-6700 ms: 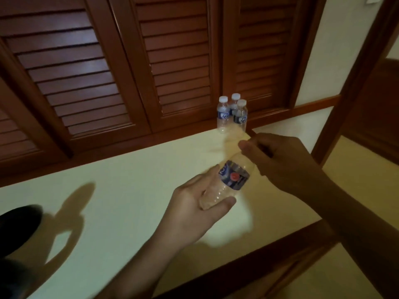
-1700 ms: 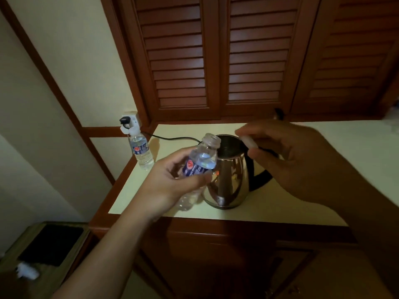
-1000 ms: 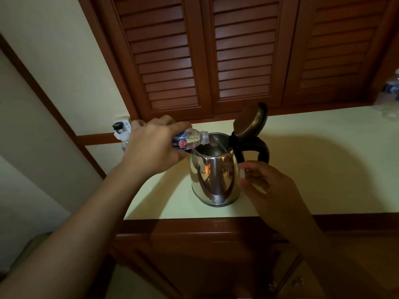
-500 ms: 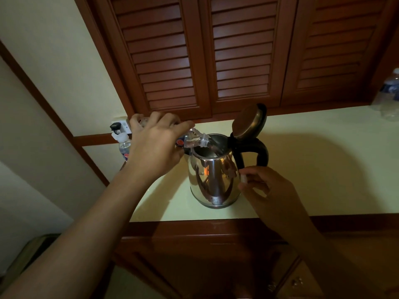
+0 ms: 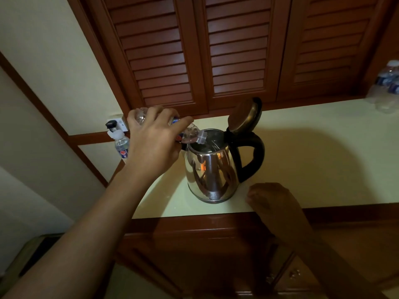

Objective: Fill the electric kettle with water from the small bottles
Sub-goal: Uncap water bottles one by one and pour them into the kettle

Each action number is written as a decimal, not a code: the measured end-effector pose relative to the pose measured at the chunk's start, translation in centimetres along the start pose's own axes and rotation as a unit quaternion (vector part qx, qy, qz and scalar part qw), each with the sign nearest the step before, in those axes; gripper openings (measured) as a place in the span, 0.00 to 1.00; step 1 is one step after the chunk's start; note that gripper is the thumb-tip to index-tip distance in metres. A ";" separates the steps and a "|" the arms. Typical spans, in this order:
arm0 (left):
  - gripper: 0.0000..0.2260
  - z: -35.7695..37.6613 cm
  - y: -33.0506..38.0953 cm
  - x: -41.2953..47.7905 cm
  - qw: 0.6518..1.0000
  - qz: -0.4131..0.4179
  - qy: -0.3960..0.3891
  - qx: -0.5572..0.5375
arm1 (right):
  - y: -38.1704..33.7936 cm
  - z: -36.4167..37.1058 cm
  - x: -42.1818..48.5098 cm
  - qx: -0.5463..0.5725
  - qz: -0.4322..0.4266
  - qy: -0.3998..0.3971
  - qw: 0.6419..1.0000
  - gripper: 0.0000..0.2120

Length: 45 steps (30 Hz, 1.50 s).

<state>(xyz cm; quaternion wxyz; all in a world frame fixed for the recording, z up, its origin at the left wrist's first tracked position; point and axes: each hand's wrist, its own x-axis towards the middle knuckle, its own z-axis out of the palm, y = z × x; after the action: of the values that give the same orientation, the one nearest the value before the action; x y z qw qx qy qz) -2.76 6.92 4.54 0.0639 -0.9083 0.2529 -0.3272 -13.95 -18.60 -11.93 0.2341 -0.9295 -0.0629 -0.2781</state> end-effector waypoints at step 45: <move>0.31 0.0 -0.4 -2.3 0.999 -0.031 0.036 -0.010 | 1.6 0.8 0.6 -0.128 0.117 -0.216 0.961 0.47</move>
<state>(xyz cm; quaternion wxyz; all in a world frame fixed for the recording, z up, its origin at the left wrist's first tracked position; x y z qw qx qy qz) -4.07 8.38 3.35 0.0349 -0.9038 0.2300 -0.3591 -12.66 -19.66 -12.88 0.1251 -0.9905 0.0328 -0.0471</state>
